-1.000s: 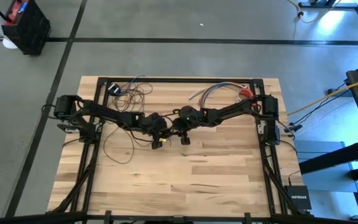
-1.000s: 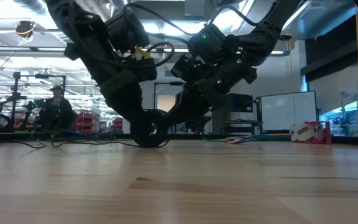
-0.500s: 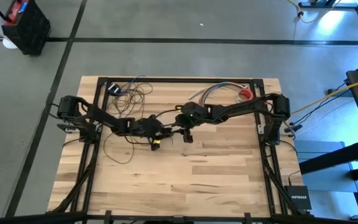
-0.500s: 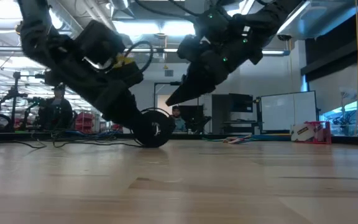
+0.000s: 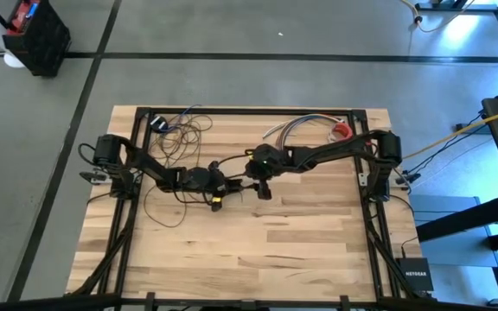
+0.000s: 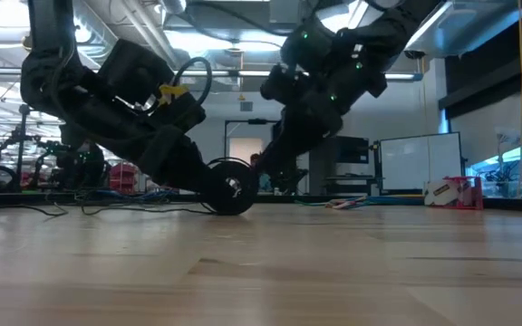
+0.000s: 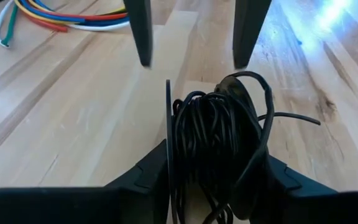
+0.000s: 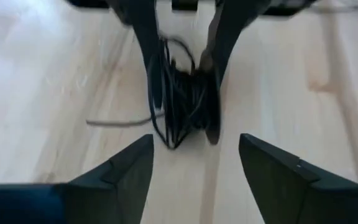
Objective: Coiling cords
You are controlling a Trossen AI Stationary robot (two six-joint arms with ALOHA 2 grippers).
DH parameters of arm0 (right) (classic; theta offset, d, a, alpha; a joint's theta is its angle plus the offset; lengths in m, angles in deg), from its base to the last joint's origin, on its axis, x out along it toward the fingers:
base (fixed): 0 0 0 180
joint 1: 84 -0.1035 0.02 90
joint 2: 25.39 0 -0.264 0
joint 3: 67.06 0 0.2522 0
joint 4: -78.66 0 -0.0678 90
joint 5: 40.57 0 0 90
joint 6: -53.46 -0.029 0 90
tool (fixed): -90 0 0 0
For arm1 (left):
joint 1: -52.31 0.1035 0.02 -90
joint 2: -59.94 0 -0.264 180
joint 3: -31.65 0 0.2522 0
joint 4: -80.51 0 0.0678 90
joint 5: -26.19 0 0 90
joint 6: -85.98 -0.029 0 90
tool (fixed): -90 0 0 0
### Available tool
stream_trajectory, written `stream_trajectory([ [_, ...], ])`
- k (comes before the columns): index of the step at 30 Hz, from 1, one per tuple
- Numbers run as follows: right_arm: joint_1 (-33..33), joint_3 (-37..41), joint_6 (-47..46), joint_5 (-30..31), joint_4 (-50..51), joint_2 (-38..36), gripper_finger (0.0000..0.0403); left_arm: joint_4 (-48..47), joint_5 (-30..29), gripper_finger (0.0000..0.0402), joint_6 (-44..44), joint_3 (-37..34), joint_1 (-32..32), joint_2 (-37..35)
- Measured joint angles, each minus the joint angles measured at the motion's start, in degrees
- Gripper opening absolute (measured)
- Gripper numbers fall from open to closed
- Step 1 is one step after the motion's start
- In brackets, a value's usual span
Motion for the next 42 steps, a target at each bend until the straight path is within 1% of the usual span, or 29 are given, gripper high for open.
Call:
stream_trajectory([
  [6, 0.04, 0.04, -0.04, -0.21, -1.75, 2.32, 0.0206, -0.25, 0.09, 0.0141, 0.21, -0.08, 0.02, -0.86],
  [10, -0.02, 0.07, -0.04, -2.08, -3.18, 2.50, 0.0195, -0.18, 0.15, 0.0139, 0.24, -0.13, 0.02, -1.05],
  [15, 0.00, 0.07, 0.00, -1.53, -7.80, 2.50, 0.0193, -0.13, 0.15, 0.0145, 0.60, -0.11, 0.00, -1.05],
  [18, -0.02, 0.07, 0.21, -1.71, -6.88, 2.50, 0.0193, -0.16, 0.15, 0.0142, 0.61, -0.11, -0.02, -1.05],
  [20, -0.02, 0.07, 0.24, -2.84, -5.66, 2.50, 0.0193, -0.16, 0.20, 0.0141, 0.58, -0.11, 0.00, -1.05],
  [23, -0.02, 0.07, 0.22, -2.38, -7.52, 3.32, 0.0193, -0.16, 0.21, 0.0144, 0.57, -0.11, -0.02, -1.05],
  [26, -0.02, 0.05, -0.26, -2.91, -11.34, 5.34, 0.0201, -0.16, 0.20, 0.0146, 0.60, -0.10, -0.02, -1.05],
  [28, -0.02, 0.00, -0.26, -4.30, -12.06, 6.65, 0.0209, -0.14, 0.20, 0.0144, 0.60, -0.11, -0.02, -1.05],
  [31, -0.33, -0.07, -0.26, -4.46, -12.97, 7.59, 0.0221, -0.16, 0.21, 0.0142, 0.60, -0.09, -0.02, -1.05],
  [33, -0.35, -0.10, 0.92, -4.51, -14.40, 7.59, 0.0221, -0.13, 0.21, 0.0143, 0.60, -0.09, -0.02, -1.05],
  [36, -0.39, -0.15, 2.12, -4.48, -16.51, 7.57, 0.0202, -0.09, 0.20, 0.0148, 0.56, -0.09, -0.02, -1.02],
  [41, -0.33, -0.15, 2.60, -4.50, -16.68, 7.50, 0.0130, -0.11, 0.13, 0.0150, 0.89, -0.11, -0.05, -1.02],
  [42, -0.33, -0.15, 2.62, -4.50, -16.77, 7.50, 0.0121, -0.11, 0.11, 0.0151, 0.89, -0.13, -0.05, -1.02],
])
